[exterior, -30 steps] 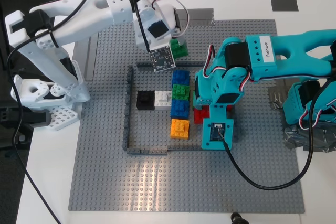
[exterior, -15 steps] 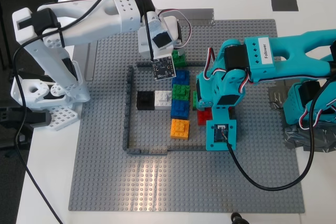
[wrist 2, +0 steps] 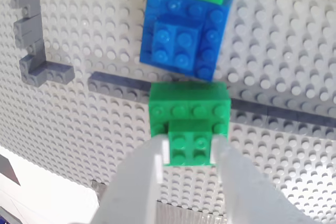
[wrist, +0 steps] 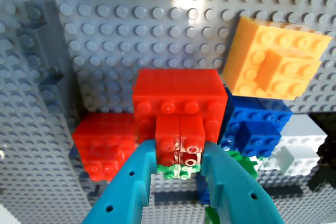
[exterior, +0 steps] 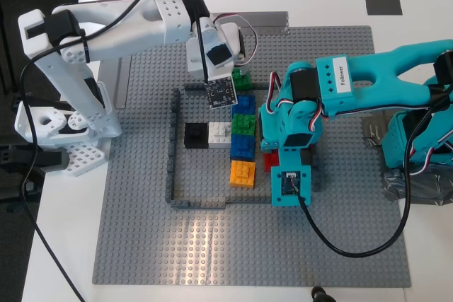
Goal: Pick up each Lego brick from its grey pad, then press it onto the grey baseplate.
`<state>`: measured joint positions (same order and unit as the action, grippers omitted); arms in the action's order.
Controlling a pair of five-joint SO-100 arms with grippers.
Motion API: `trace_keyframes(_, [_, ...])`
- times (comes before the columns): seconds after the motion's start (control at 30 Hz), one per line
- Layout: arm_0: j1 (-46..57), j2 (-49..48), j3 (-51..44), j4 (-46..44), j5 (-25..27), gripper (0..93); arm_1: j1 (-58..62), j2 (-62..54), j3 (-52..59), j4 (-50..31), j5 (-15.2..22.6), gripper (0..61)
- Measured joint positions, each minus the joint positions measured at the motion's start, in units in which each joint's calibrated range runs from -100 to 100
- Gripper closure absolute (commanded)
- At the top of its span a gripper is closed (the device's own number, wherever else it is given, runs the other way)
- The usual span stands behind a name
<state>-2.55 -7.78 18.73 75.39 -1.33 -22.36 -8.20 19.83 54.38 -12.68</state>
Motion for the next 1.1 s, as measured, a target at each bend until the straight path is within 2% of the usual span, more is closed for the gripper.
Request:
trace_keyframes(0.57, [0.1,3.0,0.0,-1.4,0.1,92.7,6.5,0.0,1.7,3.0,2.3,61.3])
trace_keyframes(1.1, [2.1,4.0,0.0,-3.0,0.3,92.7,4.0,-2.3,3.8,1.4,3.4,61.2])
